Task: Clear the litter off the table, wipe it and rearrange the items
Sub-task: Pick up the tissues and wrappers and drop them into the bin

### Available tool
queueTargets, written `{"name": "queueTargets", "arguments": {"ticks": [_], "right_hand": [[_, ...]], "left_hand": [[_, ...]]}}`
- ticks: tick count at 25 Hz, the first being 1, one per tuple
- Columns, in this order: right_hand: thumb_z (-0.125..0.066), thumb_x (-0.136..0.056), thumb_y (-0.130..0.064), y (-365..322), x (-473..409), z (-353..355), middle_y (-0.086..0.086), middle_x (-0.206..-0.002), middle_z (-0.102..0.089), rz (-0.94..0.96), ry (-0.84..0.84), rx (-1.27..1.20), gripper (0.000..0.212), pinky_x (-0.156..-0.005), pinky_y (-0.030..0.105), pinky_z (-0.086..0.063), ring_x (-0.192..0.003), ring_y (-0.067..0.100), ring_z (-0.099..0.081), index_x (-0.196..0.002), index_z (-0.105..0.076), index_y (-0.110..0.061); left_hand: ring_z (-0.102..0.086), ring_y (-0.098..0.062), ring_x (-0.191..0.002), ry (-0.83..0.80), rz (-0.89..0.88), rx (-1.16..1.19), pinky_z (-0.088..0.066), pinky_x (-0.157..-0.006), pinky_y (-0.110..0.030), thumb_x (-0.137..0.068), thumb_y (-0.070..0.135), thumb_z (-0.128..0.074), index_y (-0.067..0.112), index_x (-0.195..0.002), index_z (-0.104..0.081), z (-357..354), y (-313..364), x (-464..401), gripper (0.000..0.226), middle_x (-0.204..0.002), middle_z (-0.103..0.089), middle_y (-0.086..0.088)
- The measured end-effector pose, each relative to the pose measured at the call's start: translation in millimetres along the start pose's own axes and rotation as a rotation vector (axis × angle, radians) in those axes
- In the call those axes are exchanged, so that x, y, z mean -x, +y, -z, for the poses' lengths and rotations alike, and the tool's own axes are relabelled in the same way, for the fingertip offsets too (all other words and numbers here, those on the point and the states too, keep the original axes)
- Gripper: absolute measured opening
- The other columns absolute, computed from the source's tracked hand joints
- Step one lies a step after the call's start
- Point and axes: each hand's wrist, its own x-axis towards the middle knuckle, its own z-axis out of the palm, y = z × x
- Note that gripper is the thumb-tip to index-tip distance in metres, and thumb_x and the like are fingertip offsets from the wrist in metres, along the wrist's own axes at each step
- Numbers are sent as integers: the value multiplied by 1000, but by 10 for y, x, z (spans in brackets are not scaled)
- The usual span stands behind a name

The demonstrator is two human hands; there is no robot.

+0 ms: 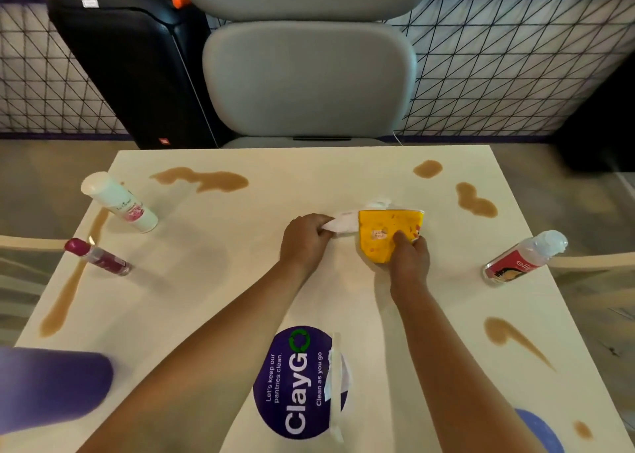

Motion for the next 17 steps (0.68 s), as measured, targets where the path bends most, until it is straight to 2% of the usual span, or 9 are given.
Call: {"name": "queueTargets", "arguments": {"ticks": [2,4,6,8,10,13,15,17], "right_hand": [[-42,-94,-11,-38,125,75,13,-98,-53,-102,-15,-133,12,-80,42,-48,-86,25,-52,-103,-50,-10],[-42,-94,-11,-24,305,156,12,-94,-51,-104,-25,-140,5,-82,47,-49,-85,26,-51,-94,-47,-11],[-43,-93,-10,22,542,234,9,-82,-49,-39,-22,-69,16,-75,39,-48,-79,23,-48,-77,-44,-13],[-44,-92,-9,88,828,288,3,-71,-44,17,-63,48,24,-62,28,-40,-68,19,-43,-70,-41,-16],[-44,-90,-4,167,1149,326,1,-69,-44,62,-156,151,23,-55,25,-35,-63,16,-41,-70,-42,-17],[-46,-86,1,305,1765,327,2,-73,-51,130,-308,254,13,-55,25,-39,-68,20,-48,-84,-50,-11],[-49,-84,-3,420,2246,277,2,-74,-51,179,-376,275,9,-53,22,-41,-71,22,-49,-89,-51,-10],[-50,-71,-14,530,2703,249,0,-71,-50,258,-423,282,12,-56,22,-40,-68,19,-47,-83,-52,-12]], "left_hand": [[-61,-20,-84,16,86,133,-44,-69,-29,-86,15,-56,13,-90,-70,57,-37,221,14,-88,-68,-2],[-56,-17,-78,69,187,210,-39,-64,-26,-85,15,-56,14,-83,-65,173,-82,512,9,-83,-64,-1],[-56,-18,-76,129,256,289,-40,-65,-27,-84,15,-58,16,-81,-64,349,-130,873,7,-83,-65,-1],[-60,-20,-75,177,326,392,-46,-67,-30,-84,14,-60,19,-81,-63,549,-194,1284,7,-81,-66,0],[-64,-26,-75,216,371,461,-51,-69,-37,-85,14,-60,20,-77,-61,733,-273,1726,11,-78,-66,0],[-65,-28,-77,266,351,487,-52,-71,-46,-86,13,-61,18,-74,-58,1035,-459,2427,13,-78,-65,-2],[-62,-19,-73,311,325,500,-51,-69,-42,-83,18,-63,19,-74,-57,1284,-609,2903,10,-76,-63,1],[-59,-17,-73,383,329,553,-51,-70,-37,-78,22,-62,20,-76,-56,1501,-733,3331,6,-77,-61,1]]}}
